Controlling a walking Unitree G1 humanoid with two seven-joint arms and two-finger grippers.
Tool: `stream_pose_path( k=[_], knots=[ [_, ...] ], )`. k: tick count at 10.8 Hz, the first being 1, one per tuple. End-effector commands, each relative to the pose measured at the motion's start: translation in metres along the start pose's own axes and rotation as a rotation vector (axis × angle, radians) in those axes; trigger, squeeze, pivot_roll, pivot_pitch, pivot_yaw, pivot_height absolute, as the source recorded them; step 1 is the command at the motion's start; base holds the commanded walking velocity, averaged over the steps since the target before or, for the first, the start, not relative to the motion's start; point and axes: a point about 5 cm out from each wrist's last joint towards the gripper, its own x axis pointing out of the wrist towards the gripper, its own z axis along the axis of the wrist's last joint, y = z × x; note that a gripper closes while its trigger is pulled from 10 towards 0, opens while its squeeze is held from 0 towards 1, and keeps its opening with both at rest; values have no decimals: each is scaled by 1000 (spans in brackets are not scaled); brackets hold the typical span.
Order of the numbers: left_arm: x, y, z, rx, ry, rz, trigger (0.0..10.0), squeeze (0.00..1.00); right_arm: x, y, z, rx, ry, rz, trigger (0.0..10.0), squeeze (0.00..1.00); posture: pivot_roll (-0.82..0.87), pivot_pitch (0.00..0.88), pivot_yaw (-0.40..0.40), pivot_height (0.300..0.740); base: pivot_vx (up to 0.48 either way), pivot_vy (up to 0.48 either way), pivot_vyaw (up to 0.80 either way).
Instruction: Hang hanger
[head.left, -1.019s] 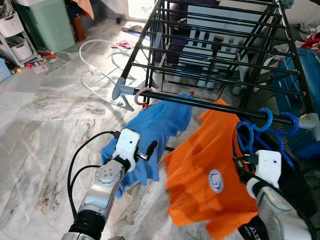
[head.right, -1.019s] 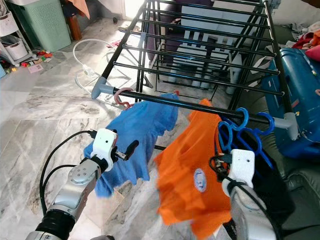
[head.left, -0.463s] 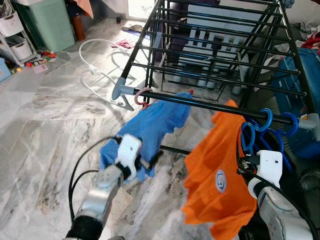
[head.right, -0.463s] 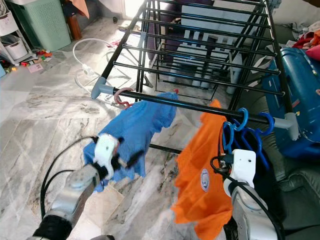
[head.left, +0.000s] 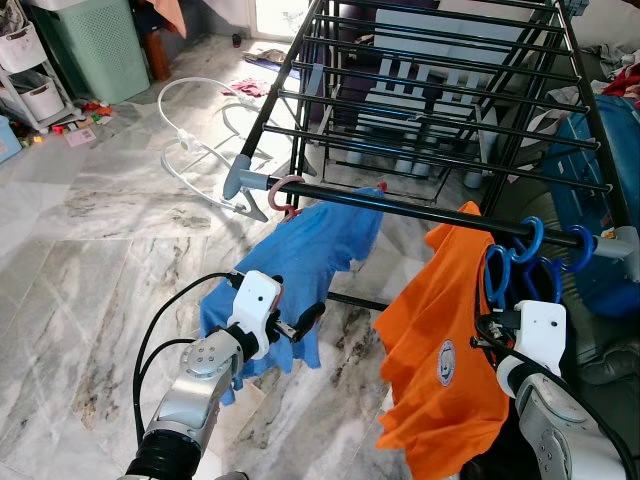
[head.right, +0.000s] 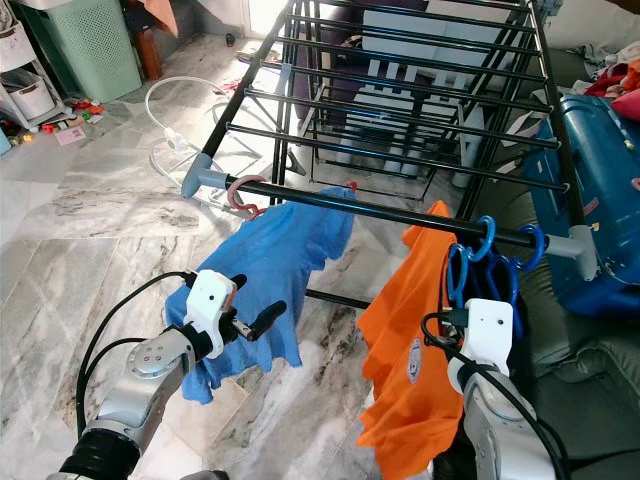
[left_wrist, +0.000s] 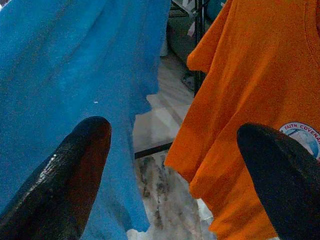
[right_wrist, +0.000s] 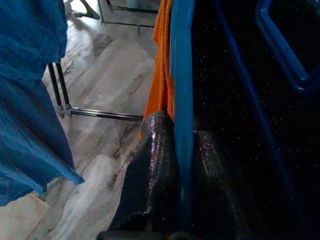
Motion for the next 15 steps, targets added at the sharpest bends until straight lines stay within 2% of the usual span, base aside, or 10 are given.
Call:
stream_pose_path(
  k=[1, 3, 4, 6, 7, 8, 9, 12, 14, 15],
  knots=[
    [0, -1, 1, 6, -5, -5, 10000, 0, -1, -6, -4, 5, 12, -24, 0, 400, 88, 112, -62, 740, 0, 0, 0],
    [2, -3, 2, 5, -8, 1, 10000, 0, -4, -7, 3, -28, -46, -37, 0, 404, 85, 112, -63, 740, 0, 0, 0],
    [3, -3, 3, 5, -12, 9, 10000, 0, -8, -5, 19, -40, -147, -44, 0, 404, 85, 112, -63, 740, 0, 0, 0],
    [4, -2, 3, 8, -11, 29, 10000, 0, -21, 6, 34, -88, -266, -34, 0, 404, 81, 112, -62, 740, 0, 0, 0],
    [5, -1, 2, 7, -8, 35, 10000, 0, -27, 13, 34, -99, -289, -22, 0, 404, 78, 113, -60, 740, 0, 0, 0],
    [5, -2, 2, 8, -6, 36, 10000, 0, -37, 21, 28, -111, -302, -6, 0, 404, 73, 114, -61, 740, 0, 0, 0],
    [6, -4, 0, 7, 6, 29, 10000, 0, -51, 31, 9, -120, -274, 19, 0, 404, 69, 115, -59, 740, 0, 0, 0],
    [11, -3, -1, 18, 27, 57, 10000, 0, -71, 35, -33, -103, -167, 3, 0, 404, 55, 110, -52, 740, 0, 0, 0],
    [14, 0, -8, 50, 81, 126, 10000, 0, -75, 38, -47, -87, -139, -12, 0, 396, 55, 105, -53, 740, 0, 0, 0],
    [14, 2, -8, 57, 78, 141, 10000, 0, -76, 38, -50, -62, -130, -10, 4784, 180, 58, 106, -57, 740, 0, 0, 0]
  ],
)
